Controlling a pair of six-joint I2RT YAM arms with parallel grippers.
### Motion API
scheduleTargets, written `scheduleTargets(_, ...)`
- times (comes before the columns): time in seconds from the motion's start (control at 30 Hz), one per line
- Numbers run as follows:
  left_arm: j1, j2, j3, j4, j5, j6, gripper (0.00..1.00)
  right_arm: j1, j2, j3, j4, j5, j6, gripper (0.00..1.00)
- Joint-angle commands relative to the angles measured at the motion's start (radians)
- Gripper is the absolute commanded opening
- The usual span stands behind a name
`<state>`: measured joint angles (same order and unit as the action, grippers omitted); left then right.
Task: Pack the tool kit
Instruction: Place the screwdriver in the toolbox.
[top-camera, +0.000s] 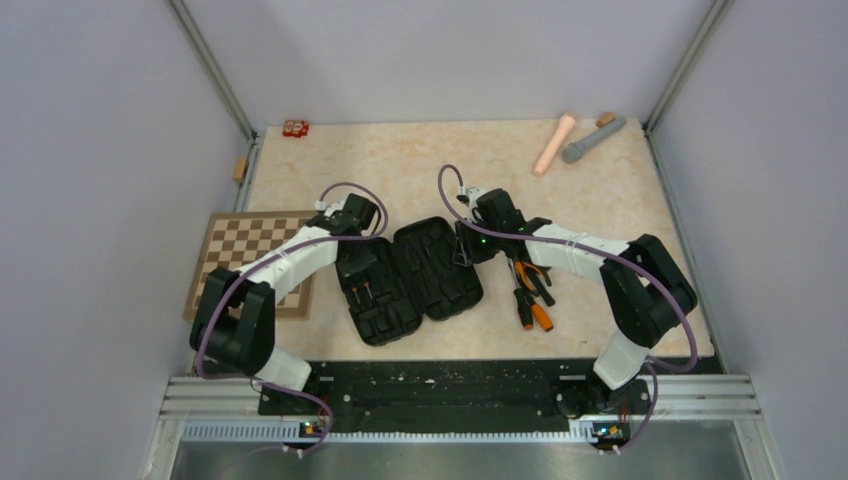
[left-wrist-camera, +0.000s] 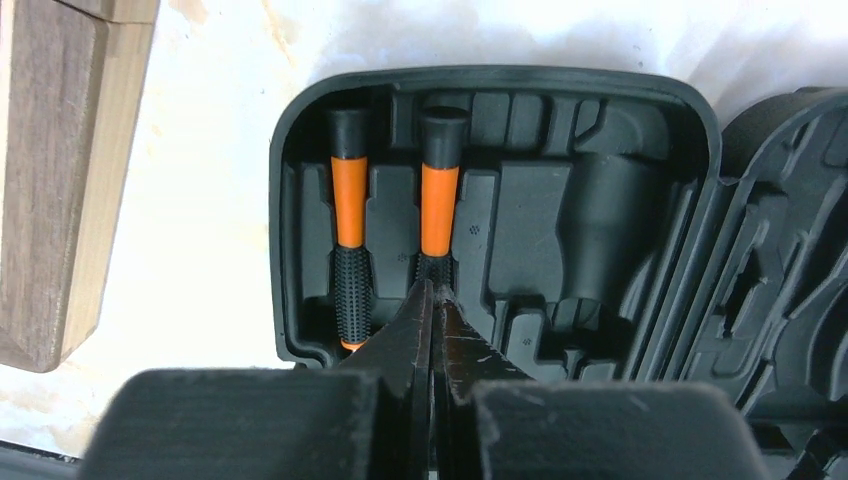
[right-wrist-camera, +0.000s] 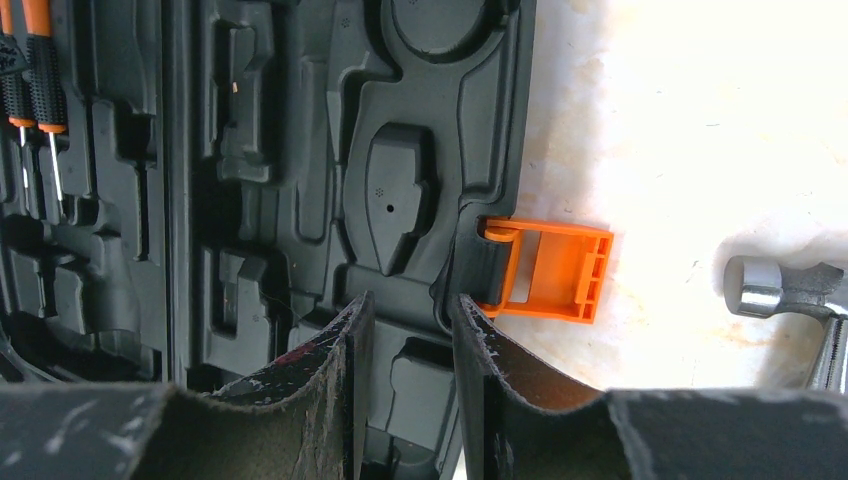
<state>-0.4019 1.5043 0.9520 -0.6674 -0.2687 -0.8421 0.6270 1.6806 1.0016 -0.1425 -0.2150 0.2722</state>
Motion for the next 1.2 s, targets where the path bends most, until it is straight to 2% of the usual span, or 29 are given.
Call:
scheduleTargets(0.0, -0.002, 0.018, 0.049, -0.004, -0.04, 0.006, 0.0, -0.012, 0.0, 0.021, 0.023, -0.015, -0.008, 0.34)
scheduleTargets(0.43, -0.001, 0.126, 0.033, 0.004, -0.041, 0.008, 0.0, -0.012, 0.01, 0.016, 0.017, -0.008, -0.009, 0.34)
scheduleTargets(0.7, 0.003, 0.175, -0.053, 0.046, 0.037, -0.009, 0.0, -0.011, 0.026, 0.036, -0.041, 0.048, -0.036, 0.34)
scheduleTargets(1.17, 0.083, 0.192, -0.067, 0.076, 0.199, 0.014, 0.0, -0.01, 0.014, 0.042, -0.079, 0.092, -0.066, 0.33)
